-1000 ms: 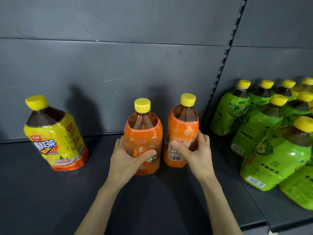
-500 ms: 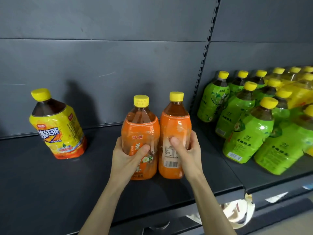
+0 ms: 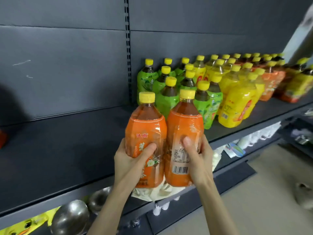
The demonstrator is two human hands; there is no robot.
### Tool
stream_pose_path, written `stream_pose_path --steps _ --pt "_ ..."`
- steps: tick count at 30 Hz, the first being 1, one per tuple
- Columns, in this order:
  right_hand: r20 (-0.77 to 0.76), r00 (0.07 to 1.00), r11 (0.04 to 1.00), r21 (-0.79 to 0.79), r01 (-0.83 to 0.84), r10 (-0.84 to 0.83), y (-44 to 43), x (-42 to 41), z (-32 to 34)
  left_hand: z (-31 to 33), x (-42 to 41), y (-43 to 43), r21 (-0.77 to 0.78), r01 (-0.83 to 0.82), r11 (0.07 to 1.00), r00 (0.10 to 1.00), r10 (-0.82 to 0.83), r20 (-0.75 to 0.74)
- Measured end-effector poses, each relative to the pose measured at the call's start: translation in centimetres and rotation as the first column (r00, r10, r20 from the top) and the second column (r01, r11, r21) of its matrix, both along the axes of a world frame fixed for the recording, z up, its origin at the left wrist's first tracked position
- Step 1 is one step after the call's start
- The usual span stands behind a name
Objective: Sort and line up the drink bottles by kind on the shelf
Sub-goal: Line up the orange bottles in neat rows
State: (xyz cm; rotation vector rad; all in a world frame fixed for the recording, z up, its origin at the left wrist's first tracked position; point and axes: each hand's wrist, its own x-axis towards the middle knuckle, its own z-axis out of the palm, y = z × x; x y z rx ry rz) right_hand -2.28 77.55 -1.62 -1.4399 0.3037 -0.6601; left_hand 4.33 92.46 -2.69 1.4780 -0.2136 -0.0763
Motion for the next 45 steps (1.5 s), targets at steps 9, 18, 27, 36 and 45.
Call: stream_pose_path --steps 9,18,27,36,45 --pt "-0.015 0.982 0.982 -0.004 0.189 -0.189 -15.1 -11.6 -0.2 -0.6 -8.9 -16.4 -0.006 0.135 0.991 0.991 -0.135 0.000" --pt "0.028 0.954 0.953 -0.035 0.301 -0.300 -29.2 -12.4 0.6 0.9 -8.3 -31.7 0.005 0.261 0.965 0.960 -0.260 0.103" --pt "0.014 0.929 0.923 -0.110 0.369 -0.370 -45.0 -7.3 1.7 2.3 -3.5 -47.6 -0.033 0.294 0.955 0.947 -0.287 0.142" --pt "0.004 0.952 0.948 -0.088 0.306 -0.307 -57.3 -2.0 1.6 2.0 0.8 -59.5 0.028 0.135 0.990 0.985 -0.137 0.107" --pt "-0.044 0.999 0.994 -0.104 0.021 -0.026 -67.9 3.1 0.6 0.3 1.5 -68.6 0.081 -0.238 0.968 0.969 0.231 0.086"
